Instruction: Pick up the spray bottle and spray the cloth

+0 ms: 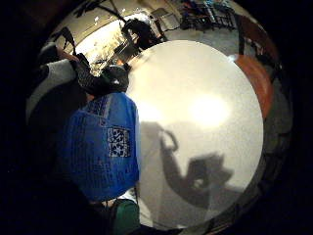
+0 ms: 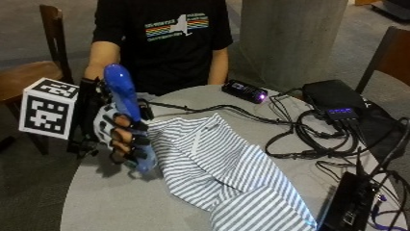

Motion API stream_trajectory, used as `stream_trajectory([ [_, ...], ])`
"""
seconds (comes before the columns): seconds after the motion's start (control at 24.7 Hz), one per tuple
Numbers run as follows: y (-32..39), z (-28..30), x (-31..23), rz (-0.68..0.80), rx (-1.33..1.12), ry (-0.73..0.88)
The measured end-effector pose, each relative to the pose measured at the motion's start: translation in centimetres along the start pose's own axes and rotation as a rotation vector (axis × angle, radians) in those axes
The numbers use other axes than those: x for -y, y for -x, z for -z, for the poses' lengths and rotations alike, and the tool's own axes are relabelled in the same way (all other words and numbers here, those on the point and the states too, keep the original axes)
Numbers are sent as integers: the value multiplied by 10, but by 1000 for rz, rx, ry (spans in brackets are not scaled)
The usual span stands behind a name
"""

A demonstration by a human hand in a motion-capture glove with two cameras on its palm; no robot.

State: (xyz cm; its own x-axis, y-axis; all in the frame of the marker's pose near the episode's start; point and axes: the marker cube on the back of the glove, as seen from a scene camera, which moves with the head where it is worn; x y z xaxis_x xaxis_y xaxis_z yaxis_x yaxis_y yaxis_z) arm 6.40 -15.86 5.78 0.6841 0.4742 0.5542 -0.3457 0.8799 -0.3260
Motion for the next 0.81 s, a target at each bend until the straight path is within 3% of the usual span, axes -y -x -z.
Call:
stream_trajectory([
  [0.41, 56, -30, -26, -130, -73, 345],
  [0.81, 60, -38, -41, -215, -242, 532],
])
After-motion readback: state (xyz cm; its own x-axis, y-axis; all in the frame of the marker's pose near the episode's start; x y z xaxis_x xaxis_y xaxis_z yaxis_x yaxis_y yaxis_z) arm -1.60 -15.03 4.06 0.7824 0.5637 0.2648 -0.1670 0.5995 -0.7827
